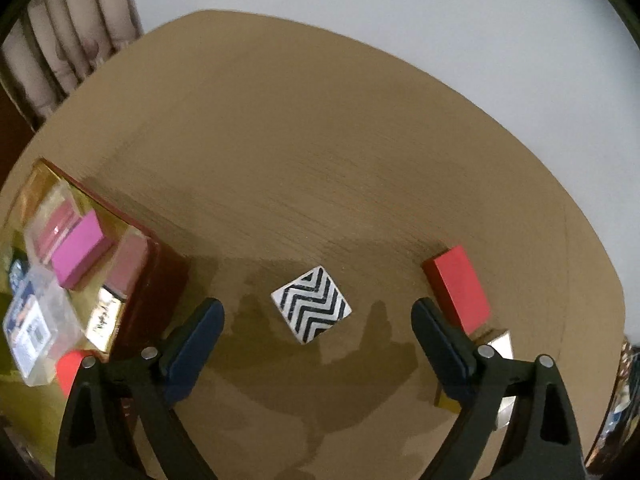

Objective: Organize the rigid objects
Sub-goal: 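Reach the left gripper to the white zigzag cube and grasp it, then carry the zigzag cube into the gold tin and open the left gripper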

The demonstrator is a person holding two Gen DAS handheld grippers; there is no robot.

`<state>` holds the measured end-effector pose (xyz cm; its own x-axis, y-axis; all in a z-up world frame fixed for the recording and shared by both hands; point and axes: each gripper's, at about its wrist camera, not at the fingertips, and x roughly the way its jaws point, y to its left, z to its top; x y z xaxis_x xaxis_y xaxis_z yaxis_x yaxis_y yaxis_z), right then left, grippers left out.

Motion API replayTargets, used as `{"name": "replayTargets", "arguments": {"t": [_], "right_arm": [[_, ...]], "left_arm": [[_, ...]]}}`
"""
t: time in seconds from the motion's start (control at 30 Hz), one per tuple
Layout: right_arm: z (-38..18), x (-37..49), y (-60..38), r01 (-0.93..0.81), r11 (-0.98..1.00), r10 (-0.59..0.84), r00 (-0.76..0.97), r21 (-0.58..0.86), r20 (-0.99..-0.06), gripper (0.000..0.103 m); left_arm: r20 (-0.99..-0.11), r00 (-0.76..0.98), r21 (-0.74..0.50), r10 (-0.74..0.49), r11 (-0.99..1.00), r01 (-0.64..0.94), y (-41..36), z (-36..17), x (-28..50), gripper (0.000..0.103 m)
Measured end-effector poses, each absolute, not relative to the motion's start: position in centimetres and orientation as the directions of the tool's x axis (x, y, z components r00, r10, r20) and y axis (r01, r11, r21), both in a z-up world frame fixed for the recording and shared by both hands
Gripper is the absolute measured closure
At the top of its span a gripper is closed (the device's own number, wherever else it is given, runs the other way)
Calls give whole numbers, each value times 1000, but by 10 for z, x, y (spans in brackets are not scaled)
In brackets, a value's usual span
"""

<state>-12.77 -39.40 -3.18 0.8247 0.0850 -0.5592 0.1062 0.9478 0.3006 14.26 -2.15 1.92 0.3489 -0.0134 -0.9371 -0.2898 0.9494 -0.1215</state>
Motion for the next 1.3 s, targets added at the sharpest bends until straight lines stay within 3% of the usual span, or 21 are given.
{"name": "replayTargets", "arguments": {"t": [0.13, 0.2, 0.27, 0.33, 0.37, 0.4, 0.63, 0.9, 1.1, 1.3], "right_arm": [[-23, -141, -405, 102, 945, 93, 828, 312, -553, 34], [-19, -148, -410, 101, 944, 95, 829, 315, -551, 34], [-16, -153, -415, 101, 942, 97, 830, 320, -550, 34], [-15, -154, -417, 104, 940, 98, 831, 325, -548, 34], [-14, -155, -418, 105, 939, 98, 831, 328, -548, 34], [-14, -156, -419, 106, 938, 99, 831, 330, -548, 34], [-14, -156, -422, 111, 932, 105, 828, 345, -550, 34], [-14, -154, -425, 125, 929, 100, 821, 349, -561, 34], [-15, -149, -423, 142, 930, 88, 809, 338, -582, 34], [-19, -140, -419, 157, 934, 75, 792, 321, -606, 34]], "left_arm": [[-941, 338, -144, -31, 938, -315, -23, 13, 147, 13], [-943, 329, -153, -41, 934, -324, -22, 10, 148, 21], [-952, 303, -151, -45, 930, -335, -23, 3, 150, 50], [-954, 301, -114, -8, 935, -336, -25, 3, 151, 58], [-954, 301, -107, -2, 938, -331, -26, 3, 151, 71], [-955, 296, -94, 7, 941, -325, -26, 3, 152, 77], [-931, 364, -102, 3, 958, -270, -34, 24, 116, 77], [-901, 433, -105, -38, 986, -133, -6, 94, 24, 77], [-914, 397, 36, 83, 992, -125, 80, 121, -16, 77], [-933, 312, 163, 181, 983, -84, 153, 88, -29, 77]]}}
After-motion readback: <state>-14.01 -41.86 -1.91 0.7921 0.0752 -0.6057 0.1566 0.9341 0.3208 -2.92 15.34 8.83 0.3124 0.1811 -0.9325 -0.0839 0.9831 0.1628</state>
